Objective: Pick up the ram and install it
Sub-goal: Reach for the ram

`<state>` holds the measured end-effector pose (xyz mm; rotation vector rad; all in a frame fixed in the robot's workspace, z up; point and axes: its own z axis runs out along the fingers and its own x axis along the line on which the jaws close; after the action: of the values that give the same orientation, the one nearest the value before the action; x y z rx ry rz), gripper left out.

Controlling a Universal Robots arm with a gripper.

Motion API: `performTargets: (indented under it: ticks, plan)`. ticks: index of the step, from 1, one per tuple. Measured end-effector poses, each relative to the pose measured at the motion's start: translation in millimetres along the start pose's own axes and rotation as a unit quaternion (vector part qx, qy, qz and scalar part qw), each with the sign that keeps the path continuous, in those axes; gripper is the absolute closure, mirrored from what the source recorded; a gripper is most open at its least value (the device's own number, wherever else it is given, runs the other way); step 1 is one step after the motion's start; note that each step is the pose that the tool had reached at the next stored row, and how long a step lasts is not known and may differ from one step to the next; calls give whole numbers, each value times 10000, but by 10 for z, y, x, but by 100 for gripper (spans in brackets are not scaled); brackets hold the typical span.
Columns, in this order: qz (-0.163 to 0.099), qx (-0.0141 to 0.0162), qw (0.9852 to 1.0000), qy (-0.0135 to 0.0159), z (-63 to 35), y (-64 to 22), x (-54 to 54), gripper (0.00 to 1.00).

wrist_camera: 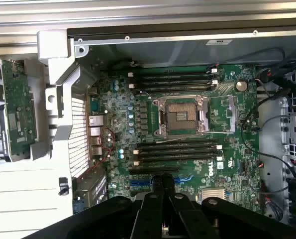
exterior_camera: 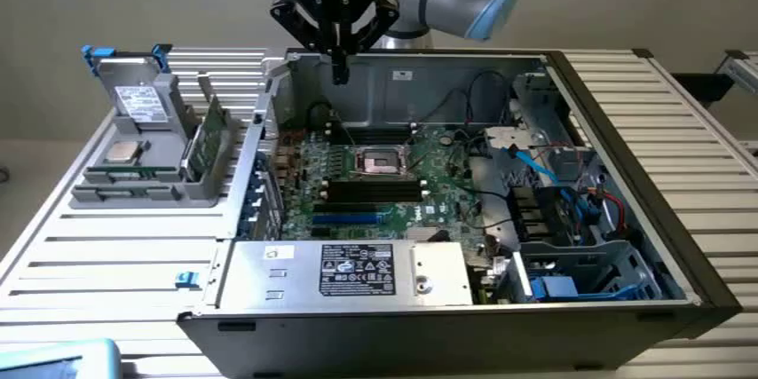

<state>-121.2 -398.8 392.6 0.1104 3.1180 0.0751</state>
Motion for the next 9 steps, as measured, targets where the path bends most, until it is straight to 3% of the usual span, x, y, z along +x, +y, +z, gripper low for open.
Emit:
performTargets:
  ticks: [9]
  plan:
    - [0,0,10000,0,0,0,0,89]
